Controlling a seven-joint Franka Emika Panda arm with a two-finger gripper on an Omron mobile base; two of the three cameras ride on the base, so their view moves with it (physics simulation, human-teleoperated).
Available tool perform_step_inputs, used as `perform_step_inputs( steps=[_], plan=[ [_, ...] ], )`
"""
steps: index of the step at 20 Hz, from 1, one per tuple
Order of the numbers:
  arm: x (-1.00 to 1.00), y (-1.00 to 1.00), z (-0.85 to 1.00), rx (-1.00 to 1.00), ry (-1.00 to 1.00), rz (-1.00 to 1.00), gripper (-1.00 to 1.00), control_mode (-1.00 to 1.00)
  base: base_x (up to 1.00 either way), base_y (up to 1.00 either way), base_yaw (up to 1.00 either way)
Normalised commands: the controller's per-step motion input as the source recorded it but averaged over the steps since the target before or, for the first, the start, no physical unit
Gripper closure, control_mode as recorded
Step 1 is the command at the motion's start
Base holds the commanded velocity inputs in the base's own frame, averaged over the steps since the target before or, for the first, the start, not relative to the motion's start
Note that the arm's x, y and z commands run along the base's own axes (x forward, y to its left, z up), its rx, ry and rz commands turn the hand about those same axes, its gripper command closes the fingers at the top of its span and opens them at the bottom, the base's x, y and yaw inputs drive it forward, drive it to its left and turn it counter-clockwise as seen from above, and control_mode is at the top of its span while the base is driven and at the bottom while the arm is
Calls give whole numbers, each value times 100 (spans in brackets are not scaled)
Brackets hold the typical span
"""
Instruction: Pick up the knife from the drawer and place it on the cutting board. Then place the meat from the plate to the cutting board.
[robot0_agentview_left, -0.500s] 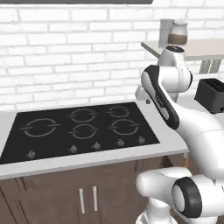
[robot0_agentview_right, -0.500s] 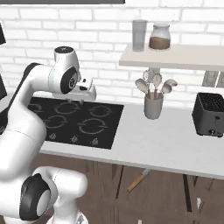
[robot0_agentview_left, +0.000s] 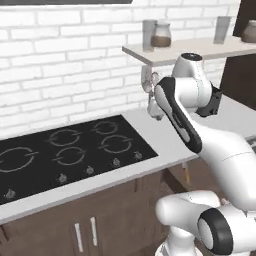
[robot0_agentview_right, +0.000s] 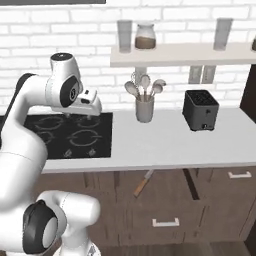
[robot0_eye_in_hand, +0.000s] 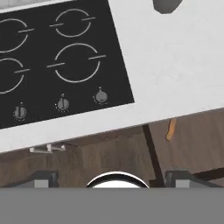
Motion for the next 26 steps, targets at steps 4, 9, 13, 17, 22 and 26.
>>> perform_step_inputs(
  steps=[4, 9, 13, 17, 22, 26],
  plan=[
    [0, 0, 0, 0, 0, 0, -100, 100, -2, 21, -84],
    [0, 0, 0, 0, 0, 0, -100, 100, 0, 22, -84],
    [0, 0, 0, 0, 0, 0, -100, 100, 0, 55, -72],
    [0, 0, 0, 0, 0, 0, -100, 100, 0, 88, -59],
    [0, 0, 0, 0, 0, 0, -100, 100, -3, 82, -39],
    [0, 0, 0, 0, 0, 0, -100, 100, -4, 57, -24]
  ],
)
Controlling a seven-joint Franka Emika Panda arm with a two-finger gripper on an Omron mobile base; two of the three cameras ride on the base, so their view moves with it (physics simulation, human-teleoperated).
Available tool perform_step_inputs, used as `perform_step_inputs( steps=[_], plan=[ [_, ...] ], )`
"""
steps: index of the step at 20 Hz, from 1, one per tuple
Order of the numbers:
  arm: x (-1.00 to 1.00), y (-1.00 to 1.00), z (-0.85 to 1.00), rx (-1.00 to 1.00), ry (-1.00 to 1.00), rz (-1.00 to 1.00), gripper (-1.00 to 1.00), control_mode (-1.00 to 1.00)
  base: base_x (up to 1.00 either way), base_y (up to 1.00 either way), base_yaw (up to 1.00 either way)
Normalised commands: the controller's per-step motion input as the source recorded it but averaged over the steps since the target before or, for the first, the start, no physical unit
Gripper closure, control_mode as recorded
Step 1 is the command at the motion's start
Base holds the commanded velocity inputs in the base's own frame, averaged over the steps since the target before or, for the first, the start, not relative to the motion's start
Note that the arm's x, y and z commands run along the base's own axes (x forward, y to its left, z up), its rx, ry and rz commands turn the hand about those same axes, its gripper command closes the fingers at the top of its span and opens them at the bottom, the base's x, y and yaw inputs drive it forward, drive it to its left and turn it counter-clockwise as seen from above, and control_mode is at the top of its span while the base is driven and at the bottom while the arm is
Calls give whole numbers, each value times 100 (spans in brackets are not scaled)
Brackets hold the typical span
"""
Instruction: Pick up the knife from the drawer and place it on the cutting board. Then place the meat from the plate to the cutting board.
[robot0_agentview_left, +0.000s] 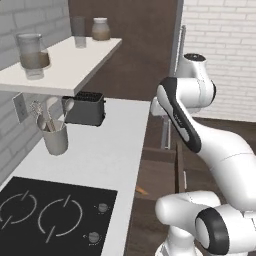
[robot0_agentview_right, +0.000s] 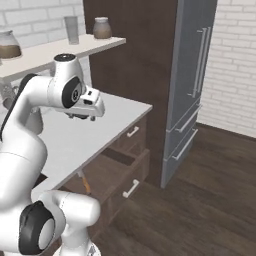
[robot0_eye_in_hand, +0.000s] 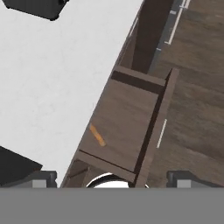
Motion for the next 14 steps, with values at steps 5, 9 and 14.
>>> perform_step_inputs(
  steps=[5, 9, 14],
  plan=[
    [0, 0, -3, 0, 0, 0, -100, -100, 0, 3, -2],
    [2, -41, -34, 1, 0, 7, -100, -100, 0, 0, 0],
    [3, -79, -83, 0, -1, 48, -100, -100, 0, 0, 0]
  ],
)
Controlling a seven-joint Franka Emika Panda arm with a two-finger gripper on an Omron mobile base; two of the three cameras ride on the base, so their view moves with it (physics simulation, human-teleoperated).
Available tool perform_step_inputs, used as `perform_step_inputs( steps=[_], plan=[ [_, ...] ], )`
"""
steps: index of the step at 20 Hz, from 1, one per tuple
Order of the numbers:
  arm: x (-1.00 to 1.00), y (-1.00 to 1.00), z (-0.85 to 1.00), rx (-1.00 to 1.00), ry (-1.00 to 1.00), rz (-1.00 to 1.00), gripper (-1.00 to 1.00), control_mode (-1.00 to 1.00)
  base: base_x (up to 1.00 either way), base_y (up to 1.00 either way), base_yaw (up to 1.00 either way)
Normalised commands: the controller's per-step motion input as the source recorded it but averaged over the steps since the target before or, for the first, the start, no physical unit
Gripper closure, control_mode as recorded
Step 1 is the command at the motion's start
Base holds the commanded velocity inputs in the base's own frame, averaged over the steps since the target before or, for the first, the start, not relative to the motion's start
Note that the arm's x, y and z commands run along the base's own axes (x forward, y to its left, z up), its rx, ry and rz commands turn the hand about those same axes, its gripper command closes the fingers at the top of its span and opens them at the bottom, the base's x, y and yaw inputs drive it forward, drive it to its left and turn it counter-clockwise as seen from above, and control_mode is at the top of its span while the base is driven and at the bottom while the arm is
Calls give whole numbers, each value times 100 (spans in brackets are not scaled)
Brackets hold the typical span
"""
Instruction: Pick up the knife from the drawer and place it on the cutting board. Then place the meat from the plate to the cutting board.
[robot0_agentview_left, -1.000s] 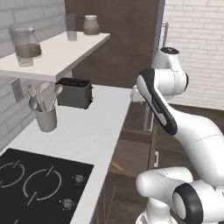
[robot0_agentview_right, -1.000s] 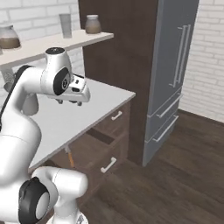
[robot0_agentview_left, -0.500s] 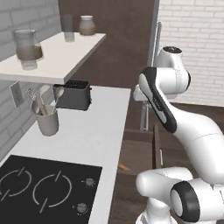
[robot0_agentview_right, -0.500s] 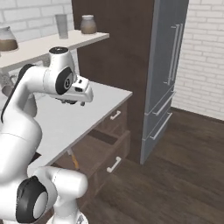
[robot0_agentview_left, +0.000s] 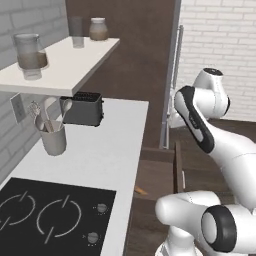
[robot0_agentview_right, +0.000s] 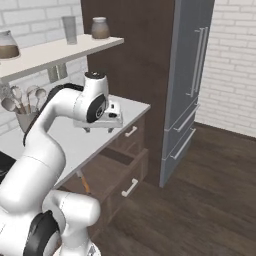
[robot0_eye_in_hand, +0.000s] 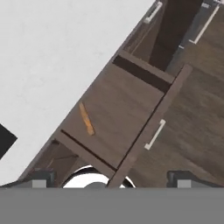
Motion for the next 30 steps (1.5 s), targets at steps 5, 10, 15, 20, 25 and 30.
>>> perform_step_inputs(
  steps=[5, 10, 15, 20, 25, 30],
  plan=[
    [12, -49, -86, -1, -13, 67, -100, -100, 0, 0, 0],
    [27, -25, -55, 0, -5, 50, -100, -100, 0, 0, 0],
    [37, -3, -71, 0, 1, 27, -100, -100, 0, 0, 0],
    [34, 0, -73, -7, 0, 13, -100, -100, 0, 0, 0],
    [8, 0, -67, -9, 0, 1, -100, -100, 0, 0, 0],
    [0, 0, -22, 2, -1, 1, -100, -100, 0, 0, 0]
  ],
)
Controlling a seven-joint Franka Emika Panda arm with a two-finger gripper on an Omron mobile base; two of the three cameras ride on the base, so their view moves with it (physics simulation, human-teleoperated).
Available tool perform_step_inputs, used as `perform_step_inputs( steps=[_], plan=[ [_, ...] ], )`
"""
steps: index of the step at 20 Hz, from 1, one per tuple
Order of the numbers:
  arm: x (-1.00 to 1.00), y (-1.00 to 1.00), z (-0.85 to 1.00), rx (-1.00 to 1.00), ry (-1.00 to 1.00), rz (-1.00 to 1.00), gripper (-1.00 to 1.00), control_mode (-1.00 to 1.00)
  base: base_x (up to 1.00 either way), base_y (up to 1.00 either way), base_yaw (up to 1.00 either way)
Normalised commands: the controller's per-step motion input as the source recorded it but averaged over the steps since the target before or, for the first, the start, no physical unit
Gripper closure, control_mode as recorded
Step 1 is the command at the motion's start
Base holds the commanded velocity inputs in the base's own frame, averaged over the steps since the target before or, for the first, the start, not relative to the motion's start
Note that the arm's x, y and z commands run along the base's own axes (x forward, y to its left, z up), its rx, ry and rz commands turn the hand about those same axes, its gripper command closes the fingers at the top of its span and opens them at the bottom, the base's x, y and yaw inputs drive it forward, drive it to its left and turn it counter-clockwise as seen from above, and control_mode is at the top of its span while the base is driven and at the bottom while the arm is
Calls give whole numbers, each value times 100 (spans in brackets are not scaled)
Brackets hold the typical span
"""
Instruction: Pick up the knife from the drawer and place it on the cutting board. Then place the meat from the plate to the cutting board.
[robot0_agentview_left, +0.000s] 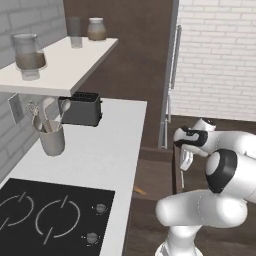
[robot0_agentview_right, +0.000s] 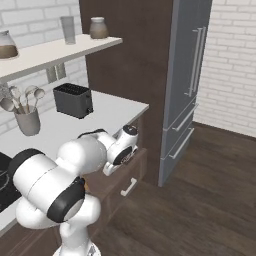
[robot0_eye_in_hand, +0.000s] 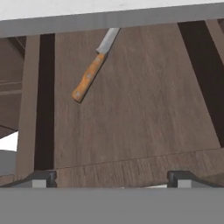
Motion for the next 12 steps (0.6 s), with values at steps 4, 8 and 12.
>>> perform_step_inputs(
  steps=[4, 8, 12],
  plan=[
    [1, 0, -15, 5, -4, 0, -100, -100, 0, 0, 0],
    [15, 0, -3, 4, -2, 0, -100, -100, 0, 0, 0],
    [26, 8, -12, 1, 0, 0, -100, -100, 0, 0, 0]
  ],
)
